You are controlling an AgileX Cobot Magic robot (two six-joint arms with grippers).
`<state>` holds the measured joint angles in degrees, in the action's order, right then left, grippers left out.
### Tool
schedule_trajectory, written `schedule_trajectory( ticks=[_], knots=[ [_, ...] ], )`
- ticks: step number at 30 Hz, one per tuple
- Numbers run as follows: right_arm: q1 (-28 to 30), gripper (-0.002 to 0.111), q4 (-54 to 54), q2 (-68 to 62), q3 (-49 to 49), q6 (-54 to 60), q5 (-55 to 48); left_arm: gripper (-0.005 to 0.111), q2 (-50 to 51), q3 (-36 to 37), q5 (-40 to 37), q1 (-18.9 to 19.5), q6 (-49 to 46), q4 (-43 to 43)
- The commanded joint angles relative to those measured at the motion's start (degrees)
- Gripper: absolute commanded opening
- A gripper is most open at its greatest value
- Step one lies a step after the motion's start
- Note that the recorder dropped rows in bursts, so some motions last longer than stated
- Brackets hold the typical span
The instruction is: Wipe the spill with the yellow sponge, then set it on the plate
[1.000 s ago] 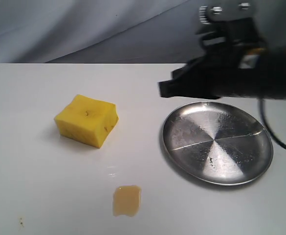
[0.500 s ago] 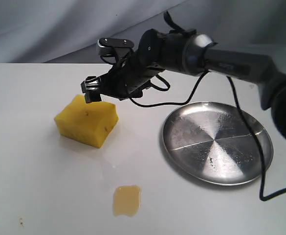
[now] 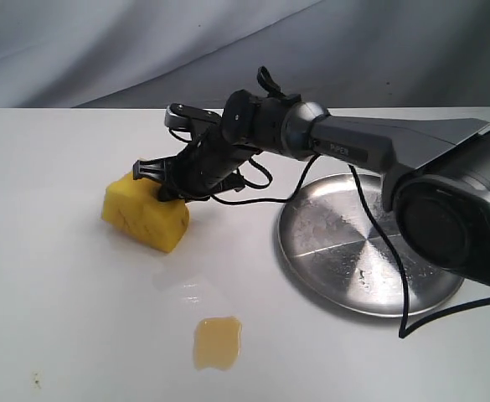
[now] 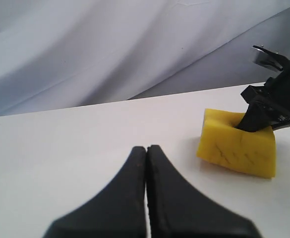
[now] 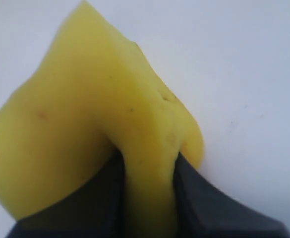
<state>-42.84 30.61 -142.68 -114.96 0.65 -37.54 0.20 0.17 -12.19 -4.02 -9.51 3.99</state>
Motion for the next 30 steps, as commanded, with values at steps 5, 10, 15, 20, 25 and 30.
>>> schedule_trajectory(
  ticks=[5, 10, 15, 20, 25, 30],
  knots=[
    [-0.24, 0.000, -4.18, 2.45, 0.22, -2.23, -5.04, 0.000, -0.20, -0.17, 0.37, 0.05, 0.44, -0.04],
    [-1.94, 0.000, -13.07, 10.46, 3.68, -2.87, -5.01, 0.000, -0.20, -0.17, 0.37, 0.05, 0.44, -0.04],
    [-2.43, 0.000, -17.91, 23.29, 18.31, -3.10, 3.27, 0.000, -0.20, -0.17, 0.37, 0.05, 0.44, -0.04],
    [-2.58, 0.000, -20.64, 39.12, 36.37, -0.65, 8.19, 0.000, -0.20, -0.17, 0.37, 0.05, 0.44, -0.04],
    [-2.58, 0.000, -21.02, 54.79, 52.25, -1.07, 12.65, 0.000, -0.20, -0.17, 0.37, 0.05, 0.44, -0.04],
    [-2.67, 0.000, -18.98, 66.03, 63.50, -1.18, 12.47, 0.000, -0.20, -0.17, 0.37, 0.05, 0.44, -0.04]
  ],
)
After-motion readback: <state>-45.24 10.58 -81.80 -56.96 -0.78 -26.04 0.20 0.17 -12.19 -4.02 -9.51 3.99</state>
